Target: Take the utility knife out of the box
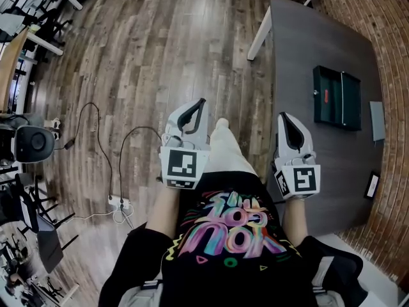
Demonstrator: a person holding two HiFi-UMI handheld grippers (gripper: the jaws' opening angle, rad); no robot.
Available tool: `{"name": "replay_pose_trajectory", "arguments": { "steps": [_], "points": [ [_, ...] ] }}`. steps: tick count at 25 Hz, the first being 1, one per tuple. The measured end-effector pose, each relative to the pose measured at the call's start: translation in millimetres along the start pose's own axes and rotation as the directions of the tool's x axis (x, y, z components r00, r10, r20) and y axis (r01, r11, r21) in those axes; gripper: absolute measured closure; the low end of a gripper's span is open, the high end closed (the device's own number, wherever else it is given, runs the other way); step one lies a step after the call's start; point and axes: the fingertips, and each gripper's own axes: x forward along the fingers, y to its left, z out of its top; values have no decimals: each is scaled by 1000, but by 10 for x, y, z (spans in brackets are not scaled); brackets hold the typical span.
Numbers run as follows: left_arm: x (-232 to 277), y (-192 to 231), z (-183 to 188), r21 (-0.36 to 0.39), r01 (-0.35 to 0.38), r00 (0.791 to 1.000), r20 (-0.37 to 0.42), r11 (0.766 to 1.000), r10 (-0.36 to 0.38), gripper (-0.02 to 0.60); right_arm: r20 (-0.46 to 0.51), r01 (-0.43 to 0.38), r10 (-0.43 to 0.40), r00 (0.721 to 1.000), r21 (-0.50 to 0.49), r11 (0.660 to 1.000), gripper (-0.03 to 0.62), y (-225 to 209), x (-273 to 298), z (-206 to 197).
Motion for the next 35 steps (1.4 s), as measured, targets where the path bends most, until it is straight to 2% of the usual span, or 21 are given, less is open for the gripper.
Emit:
{"name": "replay_pose_trajectory", "arguments": {
  "steps": [12,17,19,24,31,35],
  "points": [
    [1335,261,377,43,105,994,-6,994,-105,581,0,88,-88,996,34,996,595,-816,942,111],
    [1846,363,634,49,115,993,0,992,-116,581,-3,98,-98,995,49,994,594,-1160,1291,165],
    [2017,414,701,76,123,992,2,989,-124,581,4,104,-104,995,55,993,594,-1272,1421,181],
    [2339,440,836,41,121,993,4,992,-122,581,18,116,-117,993,65,991,594,-1536,1668,217],
    [2622,393,986,87,160,987,0,983,-160,581,24,125,-129,991,105,987,594,-1679,1799,220],
    [2779,360,1036,106,210,977,0,972,-211,581,31,166,-171,985,127,978,594,-1750,1840,238]
  ]
}}
